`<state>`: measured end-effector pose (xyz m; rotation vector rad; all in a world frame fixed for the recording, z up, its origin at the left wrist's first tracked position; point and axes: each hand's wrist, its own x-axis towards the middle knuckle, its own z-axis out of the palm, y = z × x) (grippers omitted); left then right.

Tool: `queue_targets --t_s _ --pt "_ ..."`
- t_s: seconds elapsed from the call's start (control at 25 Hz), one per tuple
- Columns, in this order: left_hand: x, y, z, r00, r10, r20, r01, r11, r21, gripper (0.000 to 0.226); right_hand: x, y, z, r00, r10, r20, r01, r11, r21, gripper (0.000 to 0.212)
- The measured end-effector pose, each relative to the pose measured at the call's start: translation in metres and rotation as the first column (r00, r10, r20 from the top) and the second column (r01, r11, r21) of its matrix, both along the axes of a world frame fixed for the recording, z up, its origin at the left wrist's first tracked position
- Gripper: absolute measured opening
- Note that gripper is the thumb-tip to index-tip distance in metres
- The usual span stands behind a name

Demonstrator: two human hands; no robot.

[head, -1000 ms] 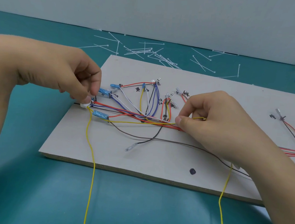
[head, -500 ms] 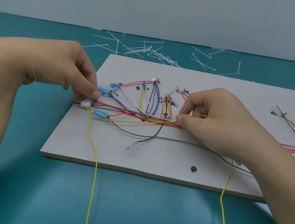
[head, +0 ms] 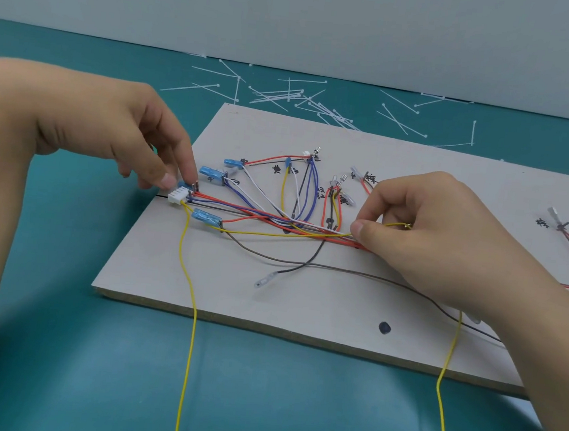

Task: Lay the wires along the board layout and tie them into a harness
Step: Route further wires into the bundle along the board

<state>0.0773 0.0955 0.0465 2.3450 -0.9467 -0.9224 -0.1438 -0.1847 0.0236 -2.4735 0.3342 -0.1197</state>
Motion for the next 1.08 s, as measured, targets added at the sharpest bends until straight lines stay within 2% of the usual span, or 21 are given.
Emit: queue_targets --t_s 0.08,0.2,0.52,0.8,1.0,1.08 --pt "0.000 -0.001 -0.001 1.000 -0.001 -0.019 0.000 0.999 -0.039 0.073 0.000 0.000 0.000 1.000 0.002 -0.001 -0.002 1.000 -0.001 0.019" --pt "0.000 -0.002 -0.002 0.999 0.021 -0.027 -0.023 0.998 -0.066 0.074 0.000 0.000 0.000 1.000 0.005 -0.006 -0.005 1.000 -0.011 0.019" --pt "-0.006 -0.006 0.001 0.998 0.051 0.024 -0.050 0.999 -0.016 0.069 0.000 0.000 0.000 1.000 0.010 -0.003 -0.010 1.000 0.001 0.020" --pt "-0.007 -0.010 -0.001 0.998 0.057 -0.002 -0.057 0.998 0.029 0.074 0.000 0.000 0.000 1.000 0.009 -0.006 -0.009 1.000 -0.001 0.019" --pt "-0.010 -0.013 -0.004 0.999 0.037 0.030 -0.039 0.998 0.049 0.046 0.000 0.000 0.000 1.000 0.007 -0.007 -0.007 1.000 0.001 0.019" --pt "-0.012 -0.013 -0.003 0.998 0.034 0.044 -0.037 0.997 0.066 0.045 0.000 0.000 0.001 1.000 0.008 -0.010 -0.008 1.000 0.001 0.020"
